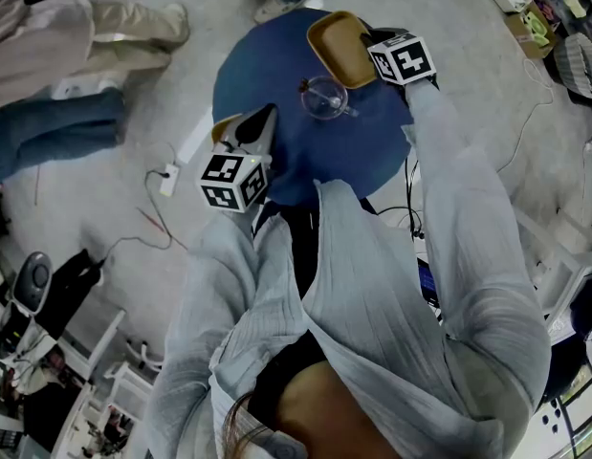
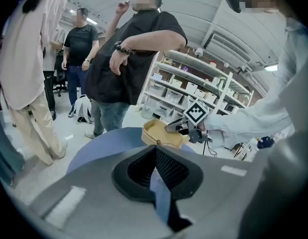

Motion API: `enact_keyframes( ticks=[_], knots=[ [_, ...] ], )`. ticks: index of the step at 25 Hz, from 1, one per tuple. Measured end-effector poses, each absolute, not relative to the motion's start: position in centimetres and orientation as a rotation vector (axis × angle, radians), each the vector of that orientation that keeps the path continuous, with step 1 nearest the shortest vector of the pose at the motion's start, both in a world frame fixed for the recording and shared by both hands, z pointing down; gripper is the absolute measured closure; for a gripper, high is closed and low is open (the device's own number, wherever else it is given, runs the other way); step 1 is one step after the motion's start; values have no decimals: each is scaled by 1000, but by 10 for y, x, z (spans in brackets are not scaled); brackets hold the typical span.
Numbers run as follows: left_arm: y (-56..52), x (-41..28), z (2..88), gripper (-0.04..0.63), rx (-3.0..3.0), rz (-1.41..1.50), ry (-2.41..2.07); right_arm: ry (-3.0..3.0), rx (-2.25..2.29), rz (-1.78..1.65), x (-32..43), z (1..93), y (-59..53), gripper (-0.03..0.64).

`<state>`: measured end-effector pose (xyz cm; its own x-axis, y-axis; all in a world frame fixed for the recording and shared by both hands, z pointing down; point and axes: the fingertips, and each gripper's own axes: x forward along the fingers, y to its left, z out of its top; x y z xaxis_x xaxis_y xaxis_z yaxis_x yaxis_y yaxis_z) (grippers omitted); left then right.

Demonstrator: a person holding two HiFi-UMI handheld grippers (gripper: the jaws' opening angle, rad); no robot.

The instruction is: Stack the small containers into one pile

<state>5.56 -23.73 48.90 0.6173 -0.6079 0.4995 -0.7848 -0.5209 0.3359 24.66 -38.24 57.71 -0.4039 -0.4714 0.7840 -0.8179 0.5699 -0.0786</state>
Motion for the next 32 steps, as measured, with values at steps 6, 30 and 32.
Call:
enact_keyframes(
  ticks=[6,30,32],
  knots=[
    [-235,56,490,584,2305,431,-1094,-2018,998,456,244,581,-378,416],
    [-222,30,475,584,2337,330,-1124,-2046,1397,620,277,542,-342,241],
    [-217,27,469,584,2349,309,-1110,-2074,1472,631,277,525,-332,240]
  ],
)
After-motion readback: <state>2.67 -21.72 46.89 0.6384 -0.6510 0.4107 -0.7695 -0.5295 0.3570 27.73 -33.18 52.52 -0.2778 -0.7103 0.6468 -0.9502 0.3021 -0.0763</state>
